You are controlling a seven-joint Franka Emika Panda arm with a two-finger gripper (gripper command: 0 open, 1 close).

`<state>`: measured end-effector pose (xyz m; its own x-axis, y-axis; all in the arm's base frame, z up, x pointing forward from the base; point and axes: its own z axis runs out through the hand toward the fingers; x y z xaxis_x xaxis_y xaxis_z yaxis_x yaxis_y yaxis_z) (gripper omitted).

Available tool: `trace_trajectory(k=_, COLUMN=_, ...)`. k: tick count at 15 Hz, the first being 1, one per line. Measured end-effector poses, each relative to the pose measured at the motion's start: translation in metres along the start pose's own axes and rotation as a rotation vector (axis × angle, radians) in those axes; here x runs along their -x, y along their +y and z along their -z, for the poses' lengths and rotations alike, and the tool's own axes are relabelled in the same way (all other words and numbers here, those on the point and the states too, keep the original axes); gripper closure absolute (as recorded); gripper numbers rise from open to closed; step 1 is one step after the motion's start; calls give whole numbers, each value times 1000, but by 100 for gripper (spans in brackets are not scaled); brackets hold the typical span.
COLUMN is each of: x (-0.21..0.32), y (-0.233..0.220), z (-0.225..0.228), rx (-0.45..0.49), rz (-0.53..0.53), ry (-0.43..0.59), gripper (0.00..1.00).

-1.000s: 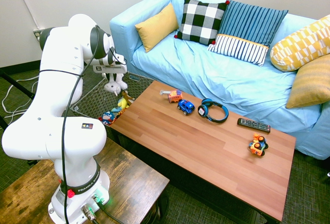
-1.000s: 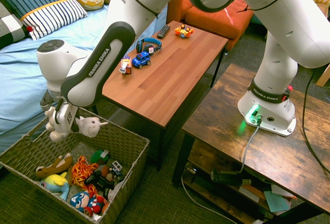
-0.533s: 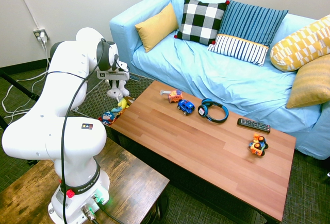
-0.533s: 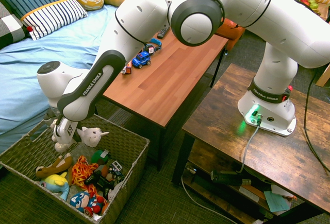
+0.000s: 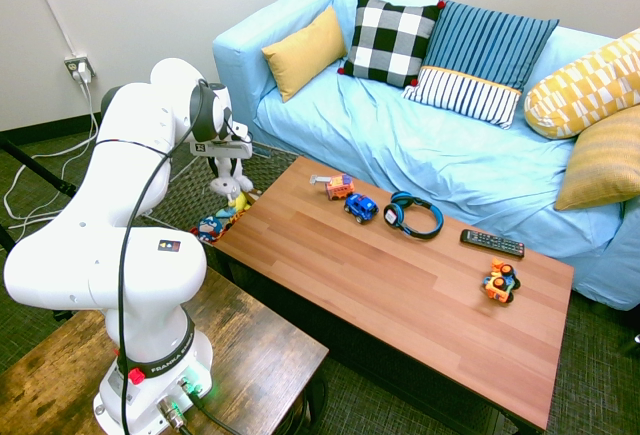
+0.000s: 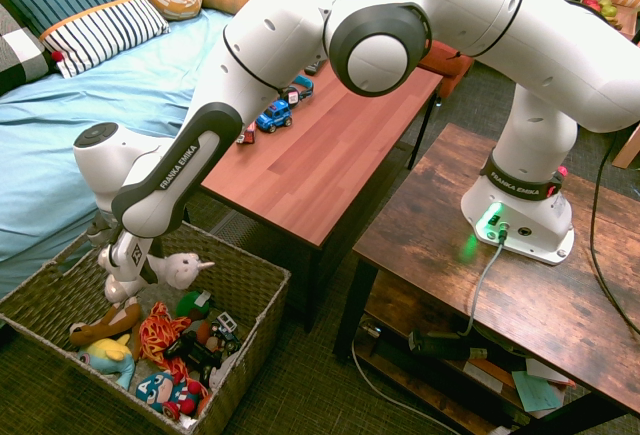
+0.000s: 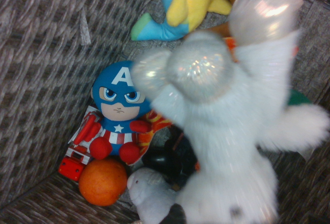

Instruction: Put the stuffed toy in the basket

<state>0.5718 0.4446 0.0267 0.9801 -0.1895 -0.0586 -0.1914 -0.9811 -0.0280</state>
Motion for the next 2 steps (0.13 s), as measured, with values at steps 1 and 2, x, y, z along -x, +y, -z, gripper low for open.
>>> trace_trajectory(k=1, x=0, y=0, z=0, rx=0, rz=0, ry=0, gripper=0)
trace_trajectory(k=2, x=0, y=0, z=0, rx=1, rz=-2, ry=-1, gripper=0)
